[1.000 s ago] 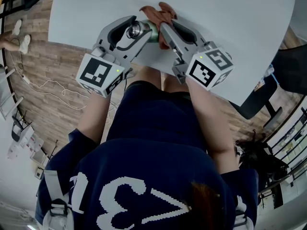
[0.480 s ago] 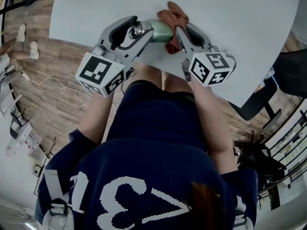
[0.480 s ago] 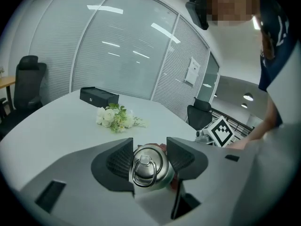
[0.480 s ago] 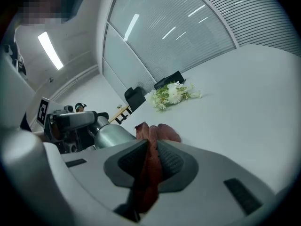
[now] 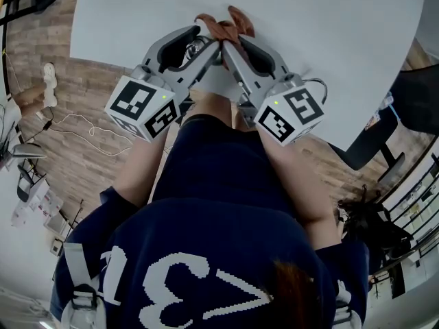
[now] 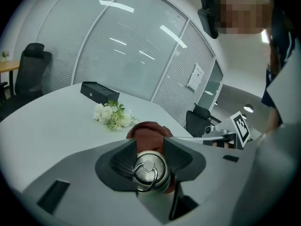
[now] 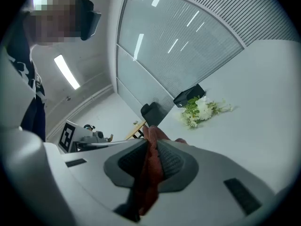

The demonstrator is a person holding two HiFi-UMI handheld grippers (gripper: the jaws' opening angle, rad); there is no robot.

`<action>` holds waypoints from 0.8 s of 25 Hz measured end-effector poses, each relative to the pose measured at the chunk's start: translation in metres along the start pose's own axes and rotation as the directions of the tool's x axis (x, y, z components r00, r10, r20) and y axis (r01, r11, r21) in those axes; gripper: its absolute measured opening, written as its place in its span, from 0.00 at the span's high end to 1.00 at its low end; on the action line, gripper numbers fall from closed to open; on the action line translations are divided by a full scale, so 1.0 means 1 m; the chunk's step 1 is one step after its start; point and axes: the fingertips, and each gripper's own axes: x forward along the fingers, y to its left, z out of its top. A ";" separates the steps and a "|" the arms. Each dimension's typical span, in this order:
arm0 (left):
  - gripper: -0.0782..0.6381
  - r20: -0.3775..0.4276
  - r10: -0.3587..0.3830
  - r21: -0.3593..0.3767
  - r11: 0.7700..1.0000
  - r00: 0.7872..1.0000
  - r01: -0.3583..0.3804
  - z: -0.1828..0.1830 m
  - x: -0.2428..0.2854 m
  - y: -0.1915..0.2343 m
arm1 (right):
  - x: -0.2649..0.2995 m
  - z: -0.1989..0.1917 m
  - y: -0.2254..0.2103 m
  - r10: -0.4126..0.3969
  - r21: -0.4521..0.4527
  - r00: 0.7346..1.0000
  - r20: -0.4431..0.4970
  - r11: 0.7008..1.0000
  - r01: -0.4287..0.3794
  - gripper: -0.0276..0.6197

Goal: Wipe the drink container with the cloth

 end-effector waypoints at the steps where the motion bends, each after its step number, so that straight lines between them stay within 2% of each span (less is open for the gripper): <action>1: 0.63 0.001 -0.001 0.001 1.000 1.000 0.001 0.000 0.000 0.000 | 0.000 -0.001 0.000 0.000 -0.012 1.000 -0.003 1.000 0.000 0.84; 4: 0.63 0.002 0.003 0.002 1.000 1.000 -0.003 0.000 -0.001 -0.001 | -0.004 -0.009 -0.013 -0.041 -0.051 0.999 -0.007 0.998 0.041 0.84; 6: 0.63 0.001 0.010 0.005 1.000 1.000 -0.010 0.000 0.000 -0.003 | -0.011 -0.017 -0.032 -0.108 -0.062 0.994 -0.022 0.992 0.107 0.84; 9: 0.63 0.000 0.022 0.010 1.000 1.000 -0.022 0.000 0.001 -0.004 | -0.024 -0.040 -0.064 -0.213 -0.044 0.974 -0.075 0.977 0.210 0.84; 11: 0.63 -0.005 0.024 0.016 1.000 1.000 -0.024 0.000 0.002 -0.004 | -0.031 -0.049 -0.072 -0.230 -0.014 0.970 -0.080 0.973 0.229 0.84; 13: 0.63 -0.007 0.029 0.011 1.000 1.000 -0.029 0.001 0.003 -0.003 | -0.033 -0.043 -0.059 -0.185 -0.021 0.982 -0.046 0.983 0.184 0.84; 16: 0.63 -0.008 0.036 -0.011 0.999 0.999 -0.036 0.003 0.004 0.002 | -0.027 -0.023 -0.011 -0.029 -0.129 1.000 0.008 0.991 0.030 0.84; 18: 0.64 -0.014 0.032 -0.016 0.999 0.999 -0.033 0.004 0.006 0.002 | -0.023 -0.017 0.018 0.053 -0.224 0.999 0.003 0.973 -0.050 0.84; 20: 0.64 -0.018 0.032 -0.016 0.999 0.999 -0.032 0.004 0.006 0.002 | -0.020 -0.021 0.027 0.066 -0.283 0.998 -0.016 0.957 -0.067 0.84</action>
